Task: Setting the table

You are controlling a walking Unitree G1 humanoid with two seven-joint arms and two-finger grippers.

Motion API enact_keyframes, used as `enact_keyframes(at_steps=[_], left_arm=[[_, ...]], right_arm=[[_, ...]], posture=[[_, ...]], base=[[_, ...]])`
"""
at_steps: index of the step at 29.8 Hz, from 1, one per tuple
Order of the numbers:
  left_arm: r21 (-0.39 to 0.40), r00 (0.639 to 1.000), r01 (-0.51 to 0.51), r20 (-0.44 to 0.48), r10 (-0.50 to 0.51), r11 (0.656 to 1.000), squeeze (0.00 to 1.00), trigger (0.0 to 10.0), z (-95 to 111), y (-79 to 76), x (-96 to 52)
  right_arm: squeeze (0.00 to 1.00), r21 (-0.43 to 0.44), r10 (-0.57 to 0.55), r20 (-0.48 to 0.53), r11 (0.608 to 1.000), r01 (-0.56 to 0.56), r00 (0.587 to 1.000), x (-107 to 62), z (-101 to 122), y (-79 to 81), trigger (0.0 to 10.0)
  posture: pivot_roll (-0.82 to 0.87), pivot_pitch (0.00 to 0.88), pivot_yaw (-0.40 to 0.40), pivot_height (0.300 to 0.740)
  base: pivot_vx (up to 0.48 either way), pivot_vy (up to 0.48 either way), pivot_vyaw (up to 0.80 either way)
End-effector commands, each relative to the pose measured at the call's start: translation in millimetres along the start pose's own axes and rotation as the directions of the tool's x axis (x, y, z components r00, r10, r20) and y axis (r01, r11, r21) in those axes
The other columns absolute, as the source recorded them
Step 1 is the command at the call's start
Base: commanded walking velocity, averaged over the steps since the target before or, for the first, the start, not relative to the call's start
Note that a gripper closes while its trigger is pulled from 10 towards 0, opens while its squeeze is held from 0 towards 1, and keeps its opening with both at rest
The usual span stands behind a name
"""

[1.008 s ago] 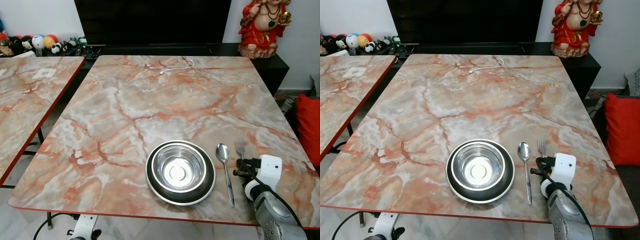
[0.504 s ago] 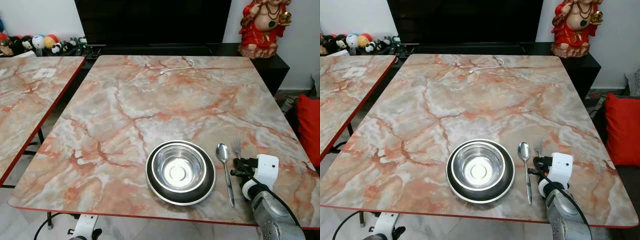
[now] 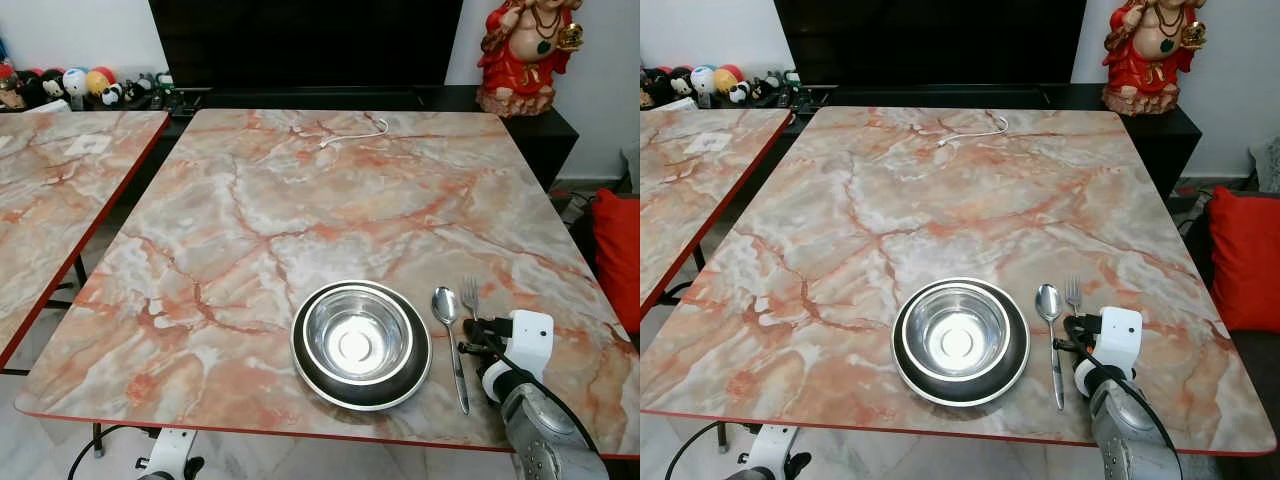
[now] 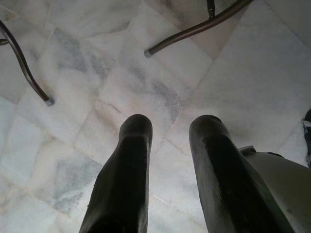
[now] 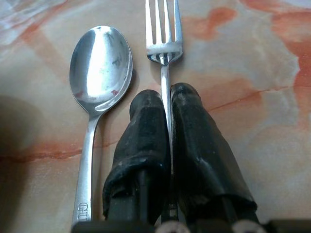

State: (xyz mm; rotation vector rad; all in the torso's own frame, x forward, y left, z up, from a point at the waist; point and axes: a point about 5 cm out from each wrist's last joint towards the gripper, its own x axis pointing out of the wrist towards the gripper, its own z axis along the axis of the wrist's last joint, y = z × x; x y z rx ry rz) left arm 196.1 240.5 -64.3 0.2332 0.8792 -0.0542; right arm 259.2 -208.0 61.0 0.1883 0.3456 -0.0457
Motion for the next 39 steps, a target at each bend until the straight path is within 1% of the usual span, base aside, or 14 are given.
enact_keyframes(at_steps=[1,8,9,14,16,17,22,23,25,26,39], left_arm=[[-0.007,1.000,-0.004,-0.012,0.004,1.000,0.00,10.0,-3.0,0.8,-0.6],[-0.007,1.000,-0.004,-0.015,0.004,1.000,0.00,10.0,-3.3,0.7,-0.6],[-0.007,1.000,-0.004,-0.015,0.004,1.000,0.00,10.0,-3.4,0.7,-0.7],[-0.007,1.000,-0.006,-0.015,0.006,1.000,0.00,10.0,-3.5,1.2,-0.8],[-0.007,1.000,-0.006,-0.014,0.006,1.000,0.00,10.0,-3.3,1.2,-0.7],[-0.006,1.000,-0.005,-0.013,0.005,1.000,0.00,10.0,-2.8,1.0,-0.6],[-0.006,1.000,-0.005,-0.013,0.005,1.000,0.00,10.0,-2.7,1.0,-0.6],[-0.006,1.000,-0.005,-0.014,0.005,1.000,0.00,10.0,-2.9,1.1,-0.6],[-0.007,1.000,-0.006,-0.014,0.006,1.000,0.00,10.0,-3.0,1.1,-0.6],[-0.007,1.000,-0.007,-0.016,0.006,1.000,0.00,10.0,-3.4,1.2,-0.7],[-0.008,1.000,-0.013,-0.027,0.013,1.000,0.00,10.0,-7.1,5.2,-2.2]], right_arm=[[0.00,-0.002,-0.006,-0.029,1.000,0.006,1.000,0.5,-5.0,-0.4,10.0],[0.00,-0.003,-0.009,-0.035,1.000,0.009,0.999,0.9,-5.8,-1.0,10.0],[0.05,-0.004,-0.009,-0.037,1.000,0.008,0.999,1.2,-5.9,-1.0,10.0],[0.05,-0.008,-0.006,-0.044,1.000,0.005,0.999,1.8,-6.1,-0.3,10.0],[0.08,-0.008,-0.005,-0.045,1.000,0.005,0.999,1.7,-6.2,-0.2,10.0],[0.12,-0.014,-0.001,-0.055,1.000,0.001,0.999,1.5,-7.0,0.0,10.0],[0.14,-0.011,-0.002,-0.057,1.000,0.001,0.998,1.4,-7.5,0.2,10.0],[0.22,-0.010,-0.001,-0.056,1.000,0.000,0.998,1.6,-7.6,0.7,10.0],[0.22,-0.009,0.000,-0.057,1.000,-0.001,0.998,1.8,-7.7,1.0,10.0],[0.35,-0.010,0.003,-0.058,1.000,-0.004,0.998,2.1,-8.0,1.7,10.0],[0.36,-0.009,0.006,-0.066,1.000,-0.007,0.998,2.4,-8.5,3.4,10.0]], posture=[[0.02,0.034,0.013,0.740],[0.02,0.034,0.013,0.740],[0.02,0.034,0.013,0.740],[0.02,0.035,0.014,0.740],[0.02,0.035,0.014,0.740],[0.02,0.034,0.014,0.740],[0.02,0.034,0.014,0.740],[0.02,0.034,0.014,0.740],[0.02,0.034,0.014,0.740],[0.02,0.033,0.014,0.740],[0.02,0.033,0.013,0.740]], base=[[0.000,0.000,0.00],[0.000,0.000,0.00],[0.000,0.000,0.00],[0.000,0.000,0.00],[0.000,0.000,0.00],[0.000,0.000,0.00],[0.000,0.000,0.00],[0.000,0.000,0.00],[0.000,0.000,0.00],[0.000,0.000,0.00],[0.000,0.000,0.00]])
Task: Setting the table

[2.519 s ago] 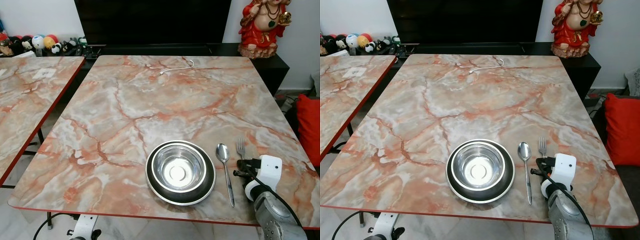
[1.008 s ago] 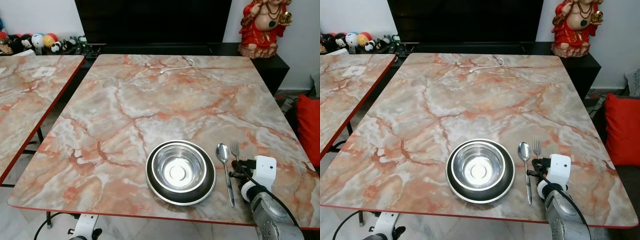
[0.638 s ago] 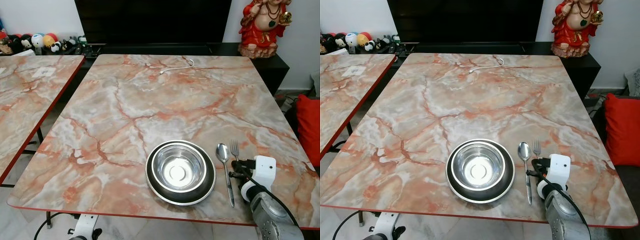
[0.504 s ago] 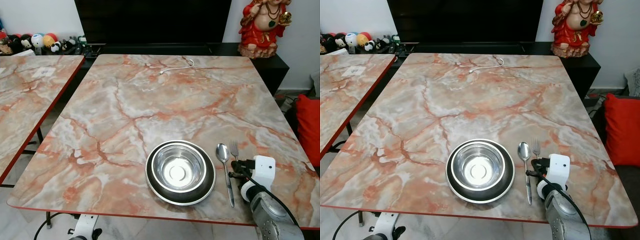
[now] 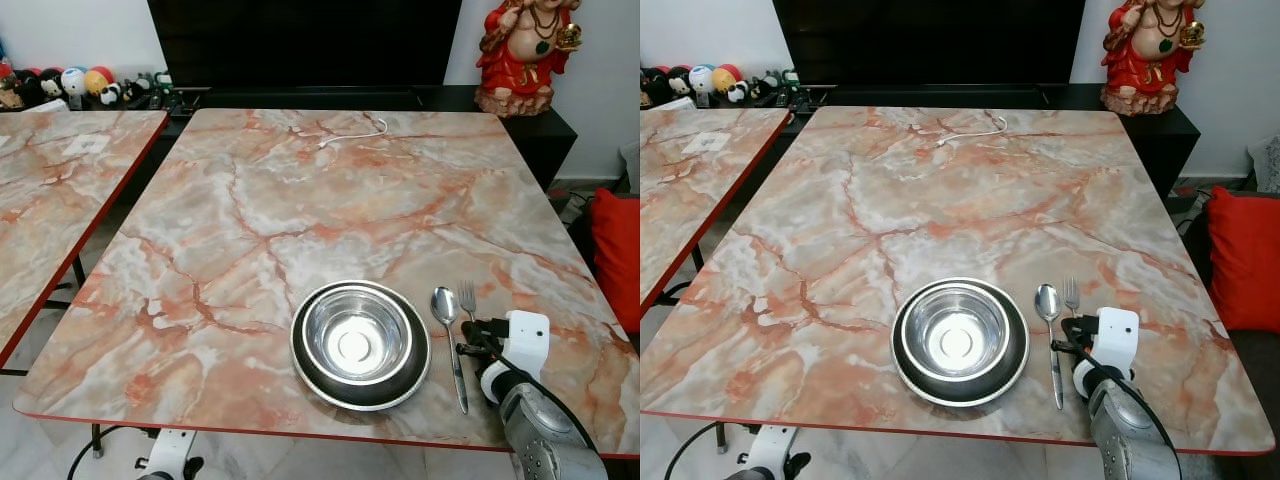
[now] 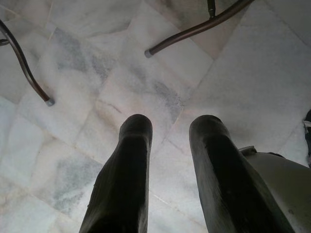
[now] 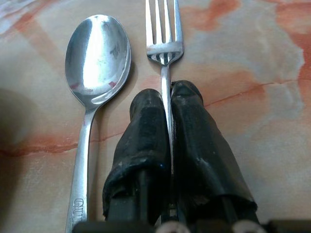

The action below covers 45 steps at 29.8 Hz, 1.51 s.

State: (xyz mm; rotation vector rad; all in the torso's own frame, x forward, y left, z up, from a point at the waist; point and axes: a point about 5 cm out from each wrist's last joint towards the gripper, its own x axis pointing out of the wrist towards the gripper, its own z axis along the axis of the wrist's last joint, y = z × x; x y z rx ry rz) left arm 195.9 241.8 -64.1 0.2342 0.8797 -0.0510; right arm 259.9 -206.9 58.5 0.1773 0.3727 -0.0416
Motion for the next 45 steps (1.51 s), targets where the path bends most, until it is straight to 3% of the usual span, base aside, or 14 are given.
enact_keyframes(at_steps=[1,5,7,29,30,31,44,45], left_arm=[[-0.007,1.000,-0.010,-0.025,0.010,1.000,0.00,10.0,-6.5,3.6,-1.8],[-0.006,1.000,-0.009,-0.024,0.009,1.000,0.00,10.0,-5.9,2.7,-1.5],[-0.007,1.000,-0.009,-0.024,0.009,1.000,0.00,10.0,-6.0,1.9,-1.4],[-0.006,1.000,-0.007,-0.025,0.007,1.000,0.00,10.0,-5.0,-0.2,-0.7],[-0.005,1.000,-0.006,-0.025,0.006,1.000,0.00,10.0,-5.4,-0.4,-0.8],[-0.006,1.000,-0.006,-0.025,0.006,1.000,0.00,10.0,-5.7,-0.7,-0.8],[-0.007,1.000,-0.005,-0.026,0.005,1.000,0.00,10.0,-5.6,-1.5,-0.6],[-0.007,1.000,-0.005,-0.025,0.005,1.000,0.00,10.0,-5.2,-1.4,-0.5]], right_arm=[[0.35,0.003,0.009,-0.038,1.000,-0.009,0.999,1.2,-6.1,3.4,10.0],[0.36,0.002,0.008,-0.038,1.000,-0.008,0.999,1.3,-5.9,3.4,10.0],[0.44,0.000,0.008,-0.039,1.000,-0.008,0.999,1.3,-6.0,3.1,10.0],[0.45,-0.006,0.013,-0.049,1.000,-0.013,0.999,1.7,-8.0,5.9,10.0],[0.59,-0.022,0.015,-0.051,1.000,-0.016,0.999,1.8,-8.3,6.1,10.0],[0.66,-0.021,0.013,-0.052,1.000,-0.014,0.999,1.9,-8.7,6.2,10.0],[0.63,-0.017,0.003,-0.054,1.000,-0.004,0.999,2.3,-9.1,5.7,10.0],[0.53,-0.018,-0.008,-0.050,1.000,0.008,0.999,2.3,-8.8,4.7,10.0]], posture=[[0.02,0.033,0.013,0.740],[0.02,0.033,0.013,0.740],[0.02,0.033,0.013,0.740],[0.02,0.034,0.016,0.740],[0.02,0.034,0.017,0.740],[0.02,0.034,0.017,0.740],[0.02,0.034,0.015,0.740],[0.02,0.034,0.015,0.740]], base=[[0.000,0.000,0.00],[0.000,0.000,0.00],[0.000,0.000,0.00],[0.000,0.000,0.00],[0.000,0.000,0.00],[0.000,0.000,0.00],[0.000,0.000,0.00],[0.000,0.000,0.00]])
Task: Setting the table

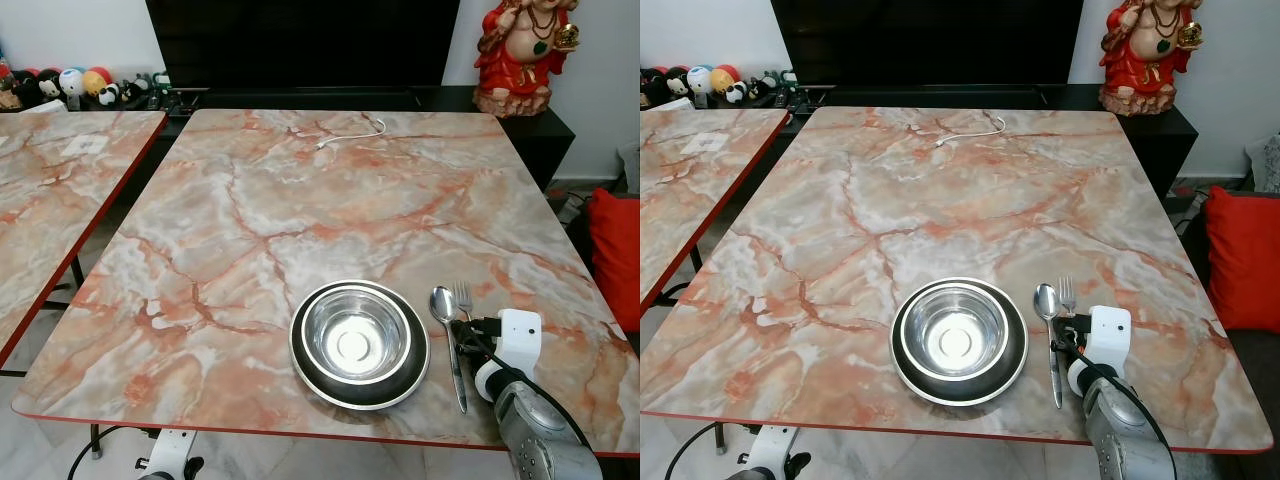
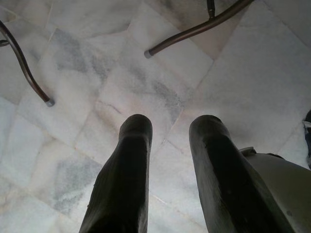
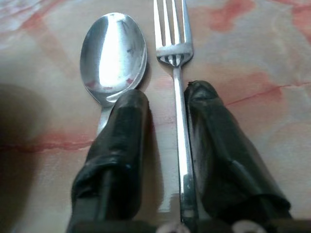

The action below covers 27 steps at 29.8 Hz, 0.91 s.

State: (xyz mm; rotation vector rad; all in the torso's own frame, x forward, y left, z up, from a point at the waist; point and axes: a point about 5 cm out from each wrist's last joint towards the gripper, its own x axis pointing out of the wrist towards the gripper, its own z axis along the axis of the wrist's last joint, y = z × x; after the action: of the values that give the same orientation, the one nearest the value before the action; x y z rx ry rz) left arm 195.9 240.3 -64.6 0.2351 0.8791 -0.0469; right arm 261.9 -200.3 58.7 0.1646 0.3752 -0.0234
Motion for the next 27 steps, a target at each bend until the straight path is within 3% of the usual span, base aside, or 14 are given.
enact_keyframes(at_steps=[1,12,16,21,27], left_arm=[[-0.006,1.000,-0.001,-0.025,0.001,1.000,0.00,10.0,-5.1,0.2,-0.8],[-0.007,1.000,-0.001,-0.023,0.000,1.000,0.00,10.0,-4.5,0.7,-0.8],[-0.006,1.000,0.000,-0.020,-0.001,1.000,0.00,10.0,-4.1,0.8,-0.8],[-0.005,1.000,0.001,-0.017,-0.001,1.000,0.00,10.0,-3.5,0.6,-0.7],[-0.005,1.000,0.003,-0.012,-0.003,1.000,0.00,10.0,-1.9,0.1,-0.2]], right_arm=[[0.00,0.000,-0.031,-0.042,1.000,0.031,0.999,0.7,-8.1,-2.7,10.0],[0.00,-0.007,-0.128,0.040,0.992,0.128,0.991,0.9,4.8,-14.8,10.0],[0.00,-0.008,-0.169,0.115,0.985,0.171,0.979,0.0,16.1,-19.7,10.0],[0.00,0.047,-0.128,0.229,0.992,0.121,0.965,-2.2,32.9,-13.2,10.0],[0.00,0.042,-0.089,0.262,0.996,0.081,0.961,-1.5,36.1,-6.3,10.0]], posture=[[0.02,0.034,0.015,0.740],[0.02,0.033,0.017,0.740],[0.02,0.033,0.018,0.740],[0.02,0.032,0.021,0.740],[0.02,0.032,0.021,0.740]], base=[[0.000,0.000,0.00],[0.000,0.000,0.00],[0.000,0.000,0.00],[0.000,0.000,0.00],[0.000,0.000,0.00]])
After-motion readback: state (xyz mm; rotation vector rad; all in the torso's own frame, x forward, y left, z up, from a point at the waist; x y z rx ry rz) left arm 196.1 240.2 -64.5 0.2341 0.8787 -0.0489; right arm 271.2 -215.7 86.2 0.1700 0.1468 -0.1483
